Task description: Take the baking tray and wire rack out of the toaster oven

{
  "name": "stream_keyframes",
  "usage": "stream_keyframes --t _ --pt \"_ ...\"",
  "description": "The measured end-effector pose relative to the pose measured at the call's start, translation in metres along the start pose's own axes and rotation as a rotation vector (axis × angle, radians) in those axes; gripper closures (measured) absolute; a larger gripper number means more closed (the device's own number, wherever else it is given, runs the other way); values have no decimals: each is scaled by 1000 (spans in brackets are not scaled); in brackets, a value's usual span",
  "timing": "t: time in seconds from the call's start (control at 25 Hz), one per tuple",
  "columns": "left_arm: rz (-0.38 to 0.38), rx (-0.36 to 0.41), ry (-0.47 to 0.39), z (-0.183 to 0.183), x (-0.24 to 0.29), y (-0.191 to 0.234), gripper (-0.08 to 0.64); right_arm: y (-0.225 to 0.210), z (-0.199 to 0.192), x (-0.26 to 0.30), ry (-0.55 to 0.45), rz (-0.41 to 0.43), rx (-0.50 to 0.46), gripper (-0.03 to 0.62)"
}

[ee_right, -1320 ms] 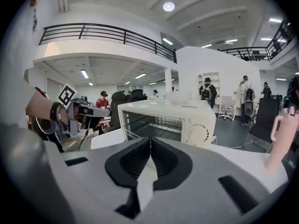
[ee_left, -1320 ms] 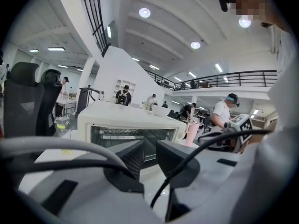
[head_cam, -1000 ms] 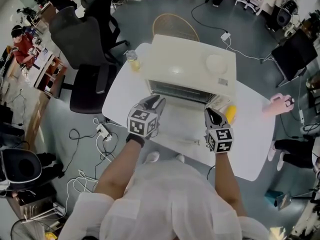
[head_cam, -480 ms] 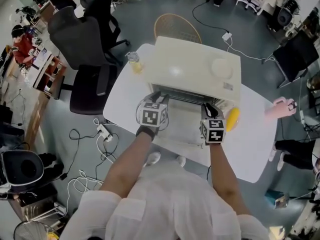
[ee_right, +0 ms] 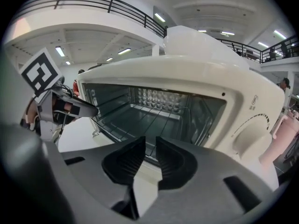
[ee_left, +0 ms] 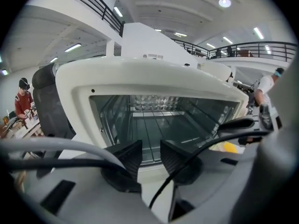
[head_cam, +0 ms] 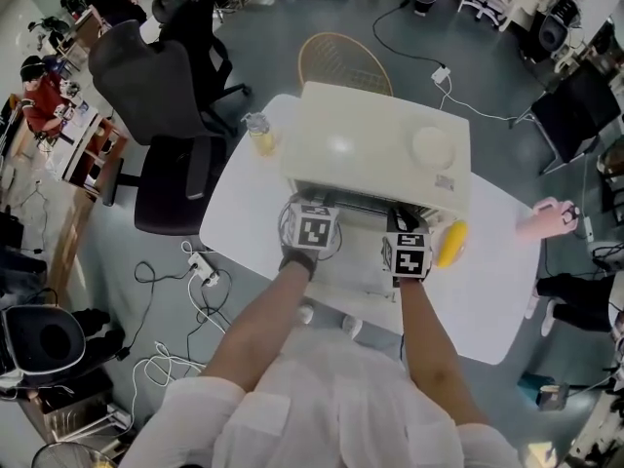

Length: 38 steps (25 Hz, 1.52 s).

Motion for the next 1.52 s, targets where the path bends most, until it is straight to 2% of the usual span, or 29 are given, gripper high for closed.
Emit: stream_keyframes --t 0.24,0.44,0.76,1.12,1.28,1.52 --pt "49 10 30 0 14 3 459 -9 -1 10 24 5 15 518" --pt "37 25 61 -8 15 -4 465 -5 -4 11 47 41 40 518" --pt "19 -11 78 -17 9 -5 472 3 -10 4 56 76 92 509" --pt "9 -29 110 -16 11 -4 474 0 -15 7 110 32 113 512" --pt "-18 4 130 -10 21 -5 476 -2 -16 13 151 27 95 522" --pt "-10 0 160 -9 25 -7 503 -3 -15 13 201 19 143 546"
Point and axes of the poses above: the fingertips, and each gripper's own axes: x forward along the fingers, y to its left, z out of its top, the point moved 1 cm from there along -x, backward along the fingers
